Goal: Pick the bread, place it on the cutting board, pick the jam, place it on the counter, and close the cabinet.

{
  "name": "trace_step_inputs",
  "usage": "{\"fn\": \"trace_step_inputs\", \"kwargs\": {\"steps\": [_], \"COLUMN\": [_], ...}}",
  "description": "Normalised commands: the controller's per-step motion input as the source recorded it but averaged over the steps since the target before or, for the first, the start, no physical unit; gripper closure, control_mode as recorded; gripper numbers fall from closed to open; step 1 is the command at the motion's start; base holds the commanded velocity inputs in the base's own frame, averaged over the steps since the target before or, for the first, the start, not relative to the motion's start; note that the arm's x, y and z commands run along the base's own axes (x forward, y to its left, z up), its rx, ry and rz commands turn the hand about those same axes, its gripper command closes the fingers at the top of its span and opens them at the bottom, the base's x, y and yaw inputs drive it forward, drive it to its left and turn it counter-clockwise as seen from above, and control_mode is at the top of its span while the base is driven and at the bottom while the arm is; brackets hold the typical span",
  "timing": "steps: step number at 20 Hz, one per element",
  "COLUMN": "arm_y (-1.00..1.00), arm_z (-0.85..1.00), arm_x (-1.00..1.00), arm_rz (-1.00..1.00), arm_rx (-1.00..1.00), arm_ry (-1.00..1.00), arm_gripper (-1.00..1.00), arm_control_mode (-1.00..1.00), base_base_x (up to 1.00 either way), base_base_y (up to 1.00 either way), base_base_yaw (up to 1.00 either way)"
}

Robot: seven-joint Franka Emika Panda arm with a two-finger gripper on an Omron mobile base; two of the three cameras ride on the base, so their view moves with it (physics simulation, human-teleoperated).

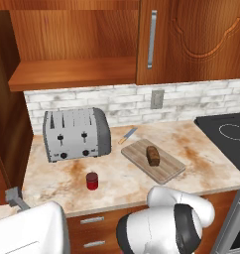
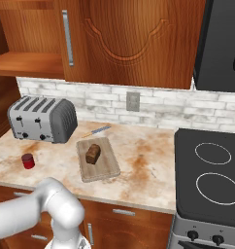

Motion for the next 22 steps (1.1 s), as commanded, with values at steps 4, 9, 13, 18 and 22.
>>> {"fn": "trace_step_inputs", "kwargs": {"steps": [4,9,13,18,22], "arm_y": [0.24,0.26,0.25,0.26,0.28], "arm_z": [0.00,0.00,0.00,0.00,0.00], "arm_x": [-0.15,-0.17,-0.20,-0.15,-0.11], "arm_rz": [0.00,0.00,0.00,0.00,-0.01], "arm_rx": [0.00,0.00,0.00,0.00,0.00], "arm_ry": [0.06,0.06,0.05,0.05,0.04], "arm_gripper": [-1.00,-1.00,-1.00,-1.00,-1.00], "arm_control_mode": [-1.00,-1.00,-1.00,-1.00,-1.00], "base_base_x": [0.00,0.00,0.00,0.00,0.00], "base_base_y": [0.00,0.00,0.00,0.00,0.00], "base_base_yaw": [0.00,0.00,0.00,0.00,0.00]}}
